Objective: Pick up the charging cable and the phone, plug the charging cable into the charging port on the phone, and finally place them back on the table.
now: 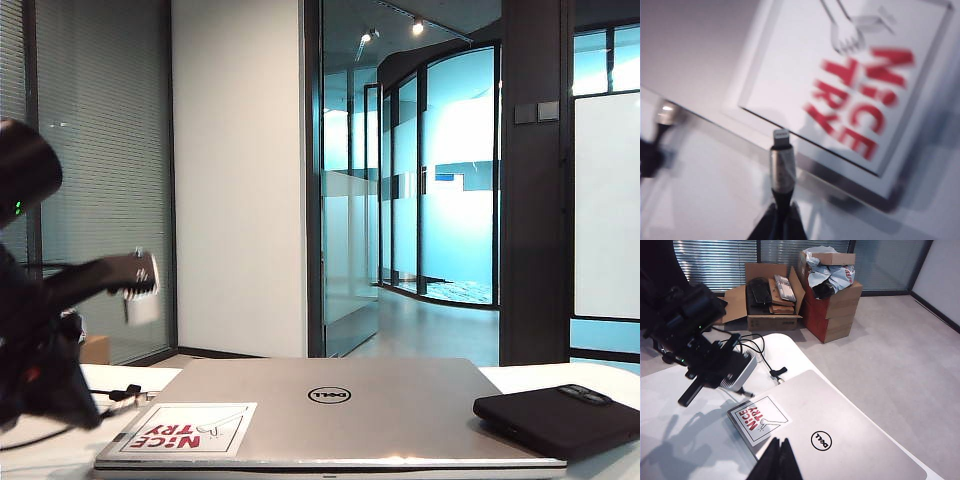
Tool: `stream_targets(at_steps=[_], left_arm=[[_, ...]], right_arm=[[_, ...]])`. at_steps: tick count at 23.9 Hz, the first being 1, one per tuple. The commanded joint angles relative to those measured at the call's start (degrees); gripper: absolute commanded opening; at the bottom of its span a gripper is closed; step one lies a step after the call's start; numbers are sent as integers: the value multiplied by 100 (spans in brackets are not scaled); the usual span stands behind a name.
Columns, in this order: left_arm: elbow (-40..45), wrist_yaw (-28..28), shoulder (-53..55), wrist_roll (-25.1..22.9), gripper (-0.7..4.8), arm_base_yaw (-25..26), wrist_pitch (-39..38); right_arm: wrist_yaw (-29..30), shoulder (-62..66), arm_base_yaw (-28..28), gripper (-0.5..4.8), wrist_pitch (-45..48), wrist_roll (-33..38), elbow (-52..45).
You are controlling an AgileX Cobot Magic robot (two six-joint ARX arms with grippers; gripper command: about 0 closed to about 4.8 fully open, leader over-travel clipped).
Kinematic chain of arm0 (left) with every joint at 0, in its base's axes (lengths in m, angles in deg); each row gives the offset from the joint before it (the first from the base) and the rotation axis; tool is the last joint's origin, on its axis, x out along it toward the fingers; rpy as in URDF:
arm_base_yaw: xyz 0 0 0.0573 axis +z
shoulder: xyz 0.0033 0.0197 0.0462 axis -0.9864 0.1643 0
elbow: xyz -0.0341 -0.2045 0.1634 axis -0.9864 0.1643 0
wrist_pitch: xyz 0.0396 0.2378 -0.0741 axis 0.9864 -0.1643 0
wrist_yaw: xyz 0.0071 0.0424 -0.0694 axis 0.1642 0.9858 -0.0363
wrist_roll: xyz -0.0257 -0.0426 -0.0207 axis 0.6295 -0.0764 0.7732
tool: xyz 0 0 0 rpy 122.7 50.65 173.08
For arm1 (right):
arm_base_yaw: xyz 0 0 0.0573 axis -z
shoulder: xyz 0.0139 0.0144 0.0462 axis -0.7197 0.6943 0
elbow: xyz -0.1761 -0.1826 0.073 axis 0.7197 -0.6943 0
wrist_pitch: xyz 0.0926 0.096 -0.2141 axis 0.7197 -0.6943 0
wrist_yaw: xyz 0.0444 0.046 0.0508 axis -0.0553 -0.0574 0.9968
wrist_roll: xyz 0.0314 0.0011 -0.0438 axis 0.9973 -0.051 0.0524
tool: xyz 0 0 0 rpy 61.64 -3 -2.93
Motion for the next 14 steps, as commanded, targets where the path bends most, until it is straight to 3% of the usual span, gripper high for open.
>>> stream_targets(at_steps=[1, 7, 14], left_arm=[[-155, -55, -236, 614, -6, -7, -293], [-361, -57, -625, 1650, -6, -7, -686], [-592, -138, -1143, 3309, -6, -17, -1051]], right_arm=[[-11, -7, -2, -1, 136, -9, 48], [-15, -2, 0, -1, 136, -4, 48], [-459, 0, 0, -1, 136, 422, 48]])
